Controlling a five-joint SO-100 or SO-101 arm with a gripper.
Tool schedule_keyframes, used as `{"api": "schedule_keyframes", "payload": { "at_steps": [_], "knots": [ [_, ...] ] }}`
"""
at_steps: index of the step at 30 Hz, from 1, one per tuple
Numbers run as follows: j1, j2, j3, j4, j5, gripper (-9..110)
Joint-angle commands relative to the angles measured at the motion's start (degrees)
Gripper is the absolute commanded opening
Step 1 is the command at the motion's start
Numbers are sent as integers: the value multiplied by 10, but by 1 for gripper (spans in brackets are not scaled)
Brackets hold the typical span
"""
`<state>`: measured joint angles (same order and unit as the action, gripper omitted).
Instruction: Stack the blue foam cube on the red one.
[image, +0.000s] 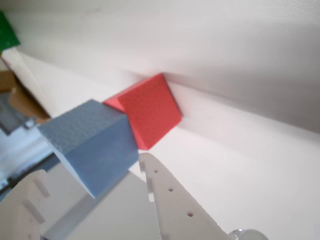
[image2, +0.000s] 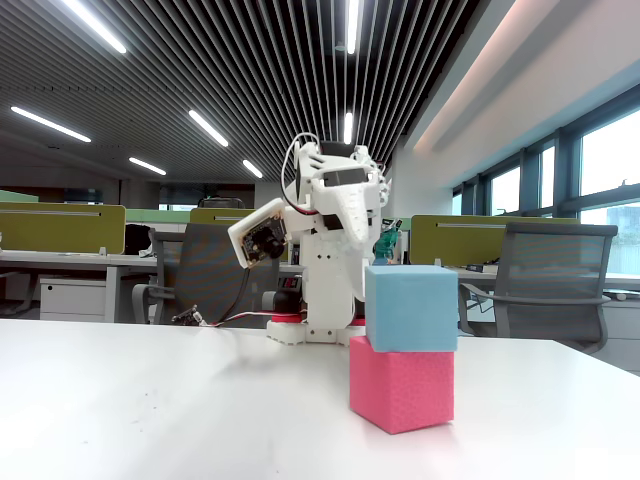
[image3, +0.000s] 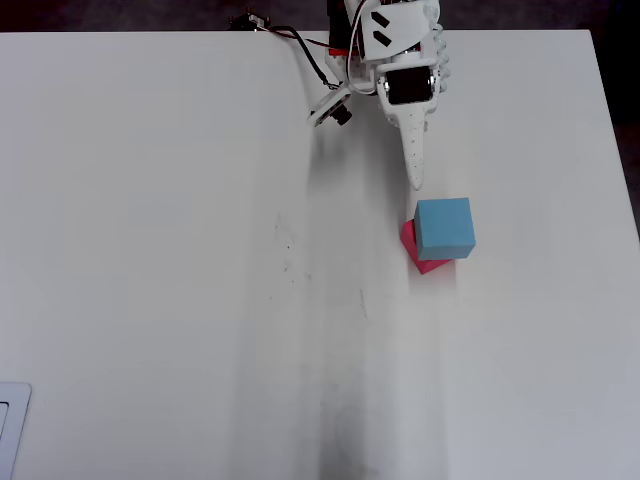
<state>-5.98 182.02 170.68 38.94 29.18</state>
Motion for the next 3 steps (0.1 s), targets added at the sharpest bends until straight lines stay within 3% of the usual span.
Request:
{"api": "schedule_keyframes", "payload": {
  "at_steps": [1, 3],
  "knots": [
    [-4, 3, -4, -8, 2, 24],
    [-4, 3, -4, -8, 2, 24]
  ]
}}
